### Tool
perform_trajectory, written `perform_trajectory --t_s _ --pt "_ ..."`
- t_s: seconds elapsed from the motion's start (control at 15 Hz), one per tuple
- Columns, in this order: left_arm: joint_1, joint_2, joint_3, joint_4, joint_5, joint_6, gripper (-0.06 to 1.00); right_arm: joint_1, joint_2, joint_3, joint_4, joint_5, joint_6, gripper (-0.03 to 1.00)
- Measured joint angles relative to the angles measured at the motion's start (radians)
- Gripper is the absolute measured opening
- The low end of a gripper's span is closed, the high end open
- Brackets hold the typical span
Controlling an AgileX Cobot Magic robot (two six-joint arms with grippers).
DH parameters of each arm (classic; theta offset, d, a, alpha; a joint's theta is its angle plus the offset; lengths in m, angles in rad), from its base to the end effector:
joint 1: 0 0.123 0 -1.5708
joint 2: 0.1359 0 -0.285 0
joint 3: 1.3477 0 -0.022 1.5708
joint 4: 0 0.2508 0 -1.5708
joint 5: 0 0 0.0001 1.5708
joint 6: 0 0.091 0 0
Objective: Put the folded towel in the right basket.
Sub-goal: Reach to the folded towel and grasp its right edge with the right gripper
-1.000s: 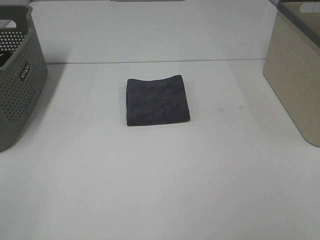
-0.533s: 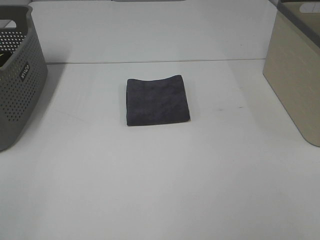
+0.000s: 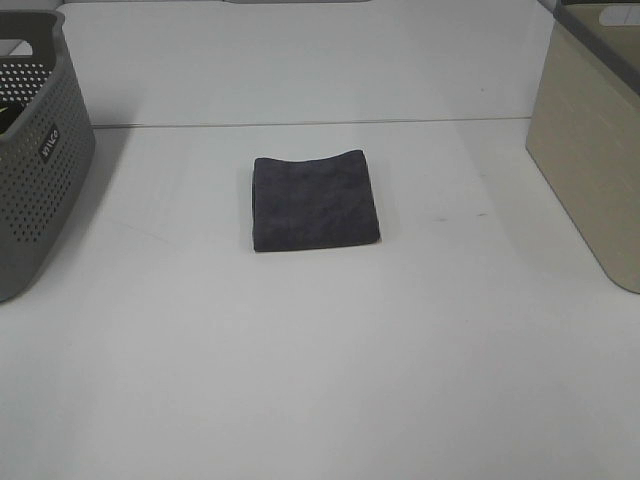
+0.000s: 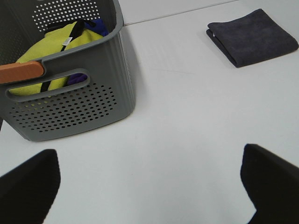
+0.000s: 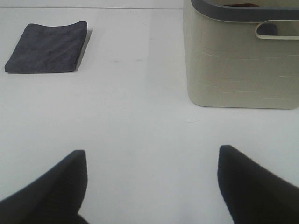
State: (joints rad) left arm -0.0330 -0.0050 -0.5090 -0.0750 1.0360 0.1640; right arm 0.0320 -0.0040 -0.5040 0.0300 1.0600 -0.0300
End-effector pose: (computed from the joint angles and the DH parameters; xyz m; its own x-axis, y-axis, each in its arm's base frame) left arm -0.0060 -0.0057 0.2820 -0.4051 0.1386 -0.9037 0.1433 0.9859 0.0869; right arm -0.0060 0.0022 0.2785 -0.4469 -0.0296 -0.8941 -0.0622 0.9981 -0.0020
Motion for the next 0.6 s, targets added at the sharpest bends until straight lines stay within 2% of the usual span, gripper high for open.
perform_trajectory --t_s 0.6 --pt "0.000 0.000 0.000 0.000 0.000 0.000 0.99 0.000 0.000 0.000 0.000 0.000 0.000 0.72"
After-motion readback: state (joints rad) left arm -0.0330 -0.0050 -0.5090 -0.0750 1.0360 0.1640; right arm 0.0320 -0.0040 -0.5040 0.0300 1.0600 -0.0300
